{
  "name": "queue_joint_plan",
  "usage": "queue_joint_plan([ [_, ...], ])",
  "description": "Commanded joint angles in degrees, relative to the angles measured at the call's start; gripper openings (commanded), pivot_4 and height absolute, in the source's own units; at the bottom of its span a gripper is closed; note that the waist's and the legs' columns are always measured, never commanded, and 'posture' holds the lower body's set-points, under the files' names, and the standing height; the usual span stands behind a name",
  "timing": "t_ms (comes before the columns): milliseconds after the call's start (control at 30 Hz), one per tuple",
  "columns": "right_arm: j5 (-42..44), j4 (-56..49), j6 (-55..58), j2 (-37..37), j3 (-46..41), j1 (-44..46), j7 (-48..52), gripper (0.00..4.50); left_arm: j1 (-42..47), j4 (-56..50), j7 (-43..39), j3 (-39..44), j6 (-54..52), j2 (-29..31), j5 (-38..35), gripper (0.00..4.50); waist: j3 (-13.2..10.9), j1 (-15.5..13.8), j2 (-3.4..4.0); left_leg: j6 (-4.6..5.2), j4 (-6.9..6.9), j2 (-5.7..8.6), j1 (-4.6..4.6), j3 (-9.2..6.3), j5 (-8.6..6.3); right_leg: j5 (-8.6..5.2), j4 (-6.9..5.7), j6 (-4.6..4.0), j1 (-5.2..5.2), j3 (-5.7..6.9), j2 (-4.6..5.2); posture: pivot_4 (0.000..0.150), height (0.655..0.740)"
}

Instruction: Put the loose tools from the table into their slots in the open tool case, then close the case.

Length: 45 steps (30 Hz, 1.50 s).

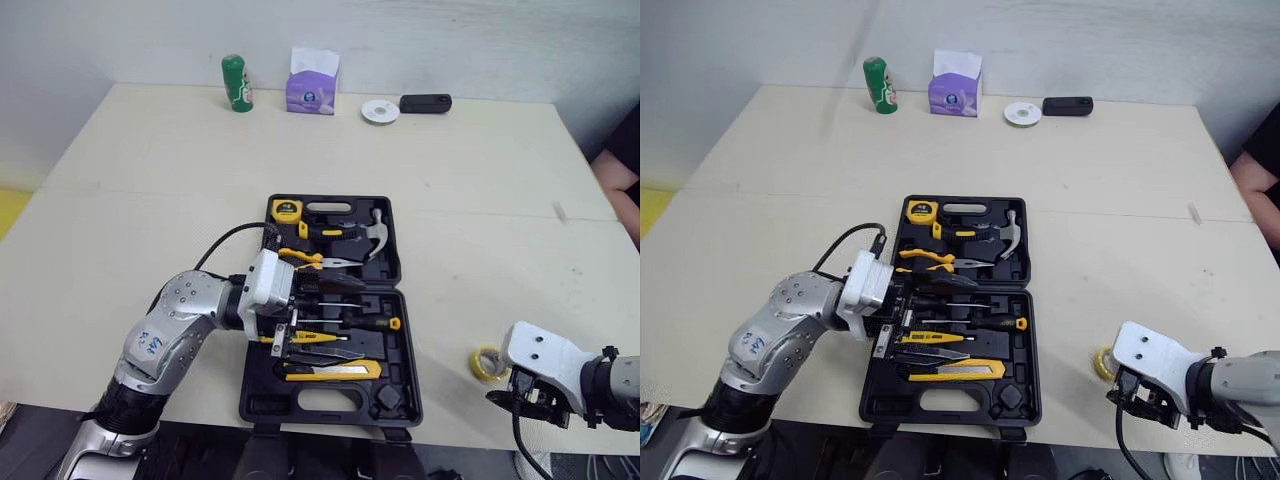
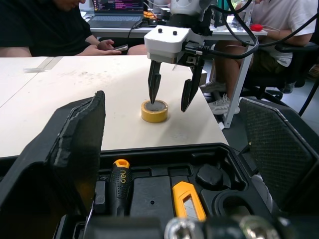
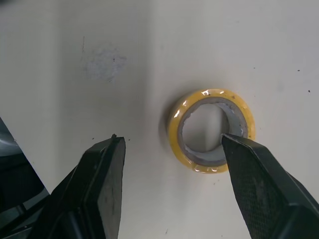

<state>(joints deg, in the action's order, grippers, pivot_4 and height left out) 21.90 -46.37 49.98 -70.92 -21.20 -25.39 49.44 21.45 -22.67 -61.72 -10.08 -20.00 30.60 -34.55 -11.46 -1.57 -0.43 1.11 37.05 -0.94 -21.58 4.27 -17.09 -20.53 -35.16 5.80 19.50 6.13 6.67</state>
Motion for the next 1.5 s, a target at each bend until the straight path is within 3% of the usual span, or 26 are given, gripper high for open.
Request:
queue_joint_plan([
  [33, -1.26, 0.56, -0.17, 0.80, 1.47, 1.41, -0.34, 3.21, 0.20, -2.39, -0.31, -0.09, 0.37, 0.11, 0.19, 4.50, 0.00, -0.01, 0.00, 0.00, 0.01, 0.00, 0.00, 0.00, 0.00, 0.00, -0.01, 0.00, 0.00, 0.00, 0.00, 0.150, 0.7400],
  [167, -1.63, 0.98, -0.06, 0.97, 3.12, 2.56, -0.26, 3.21, 0.10, -2.47, -0.26, -0.16, 0.61, 0.00, 0.57, 4.50, 0.00, 0.00, 0.00, 0.00, 0.03, 0.00, 0.00, 0.00, 0.00, 0.00, -0.03, 0.00, 0.00, 0.00, 0.00, 0.150, 0.7400],
  [267, -2.23, 1.72, -0.61, 1.04, 4.19, 3.11, -0.39, 2.37, -0.32, -2.96, -0.11, -0.27, 0.44, 0.02, 0.71, 4.50, 0.00, 0.01, 0.00, 0.00, 0.03, 0.00, 0.00, 0.00, 0.00, 0.00, -0.03, 0.00, 0.00, 0.00, 0.00, 0.150, 0.7400],
  [367, -3.07, 2.44, -1.01, 1.26, 5.17, 3.76, -0.50, 0.77, -0.49, -3.58, -0.02, -0.33, -0.15, 0.11, 0.47, 4.50, 0.00, 0.02, 0.00, 0.00, 0.05, 0.00, 0.00, 0.00, 0.00, 0.00, -0.05, 0.00, 0.00, 0.00, 0.00, 0.150, 0.7400],
  [433, -3.52, 2.72, -1.24, 1.23, 5.61, 4.04, -0.18, 0.02, -0.65, -3.93, -0.29, -0.32, -0.31, 0.31, 0.32, 4.50, 0.00, 0.06, 0.00, 0.00, 0.05, 0.00, 0.01, 0.00, 0.00, 0.00, -0.06, 0.00, -0.01, 0.00, 0.00, 0.150, 0.7400],
  [667, -4.05, 2.46, -3.23, -0.39, 3.27, 4.45, 3.02, 0.02, -1.27, -3.64, -1.85, 0.79, -1.82, 1.48, -1.58, 4.50, 0.00, 0.03, 0.00, 0.00, 0.09, 0.00, 0.01, -0.01, 0.00, 0.00, -0.11, 0.00, -0.01, -0.01, 0.01, 0.150, 0.7400],
  [833, 1.00, -0.91, -5.93, -2.23, 3.95, 13.10, 8.27, 0.02, -1.77, -2.17, -7.33, 1.57, 0.07, 4.23, -1.70, 4.50, -0.01, 0.38, 0.02, 0.00, 0.10, -0.02, 0.05, 0.00, 0.00, 0.00, -0.18, -0.01, 0.00, -0.04, -0.01, 0.150, 0.7400],
  [1233, 6.63, -2.65, -8.70, 3.21, 30.40, 45.64, 18.32, 0.02, -3.22, 3.41, -12.93, 3.13, 6.20, 7.82, 1.77, 4.50, -0.01, 0.38, 0.04, -0.02, 0.13, -0.04, 0.00, -0.04, -0.01, -0.02, -0.14, -0.05, 0.03, -0.02, 0.03, 0.150, 0.7400],
  [1500, 5.45, -4.68, -2.64, 6.05, 42.44, 50.78, 19.18, 0.02, -9.67, -1.90, -9.98, 5.86, 3.48, 10.44, 0.39, 4.50, -0.01, 0.46, 0.04, 0.02, 0.19, -0.05, -0.03, -0.10, -0.03, -0.02, -0.22, -0.06, 0.04, 0.00, 0.10, 0.150, 0.7400],
])
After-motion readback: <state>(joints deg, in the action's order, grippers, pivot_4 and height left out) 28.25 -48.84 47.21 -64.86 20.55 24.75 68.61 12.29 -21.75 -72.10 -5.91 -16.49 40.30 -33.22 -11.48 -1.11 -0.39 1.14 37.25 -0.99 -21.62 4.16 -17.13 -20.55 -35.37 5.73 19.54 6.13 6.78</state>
